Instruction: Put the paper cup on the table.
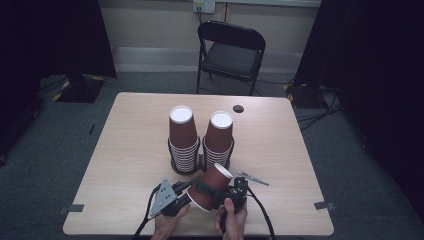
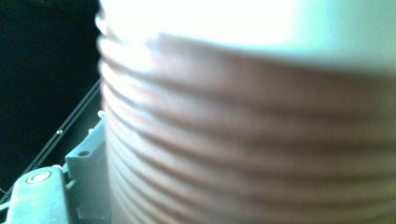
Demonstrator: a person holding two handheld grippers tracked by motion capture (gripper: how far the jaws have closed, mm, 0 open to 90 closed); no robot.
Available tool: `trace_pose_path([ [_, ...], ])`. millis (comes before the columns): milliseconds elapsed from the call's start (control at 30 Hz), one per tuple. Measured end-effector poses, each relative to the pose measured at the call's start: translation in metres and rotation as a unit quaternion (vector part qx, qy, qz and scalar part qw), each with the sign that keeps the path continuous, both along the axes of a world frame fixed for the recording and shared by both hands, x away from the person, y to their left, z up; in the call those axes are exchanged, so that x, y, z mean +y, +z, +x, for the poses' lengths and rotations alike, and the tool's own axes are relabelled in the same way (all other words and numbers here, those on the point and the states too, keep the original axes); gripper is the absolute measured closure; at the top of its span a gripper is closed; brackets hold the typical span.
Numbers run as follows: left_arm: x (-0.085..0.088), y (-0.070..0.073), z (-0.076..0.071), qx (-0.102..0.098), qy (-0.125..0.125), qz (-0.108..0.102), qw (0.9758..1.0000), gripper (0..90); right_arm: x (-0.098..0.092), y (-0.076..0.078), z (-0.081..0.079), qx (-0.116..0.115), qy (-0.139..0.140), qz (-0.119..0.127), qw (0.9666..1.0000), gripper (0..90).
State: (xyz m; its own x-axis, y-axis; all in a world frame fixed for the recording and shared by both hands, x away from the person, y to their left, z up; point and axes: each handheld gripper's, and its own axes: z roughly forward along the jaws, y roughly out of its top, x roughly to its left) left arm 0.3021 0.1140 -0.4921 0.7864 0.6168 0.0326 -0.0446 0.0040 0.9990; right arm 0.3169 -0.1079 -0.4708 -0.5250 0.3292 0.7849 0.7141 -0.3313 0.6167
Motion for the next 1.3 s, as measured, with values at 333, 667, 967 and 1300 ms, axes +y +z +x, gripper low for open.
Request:
trace_pose_path([
  [333, 0.004, 0.002, 0.000, 0.027, -0.018, 0.020, 0.9993, 85.9, -0.017, 0.005, 0.007, -0.017, -0.033, -0.003, 0.9993, 12.3],
  [667, 0.010, 0.005, 0.000, 0.056, -0.032, 0.050, 0.9967, 86.0, -0.035, 0.011, 0.008, -0.065, -0.067, -0.029, 0.9952, 12.4],
  [967, 0.018, 0.008, 0.000, 0.082, -0.037, 0.056, 0.9943, 85.9, -0.045, 0.012, 0.001, -0.153, -0.074, -0.073, 0.9827, 12.2],
  [1300, 0.028, 0.016, 0.002, 0.101, -0.023, 0.084, 0.9911, 86.0, -0.054, 0.009, -0.004, -0.212, -0.073, -0.096, 0.9698, 12.6],
])
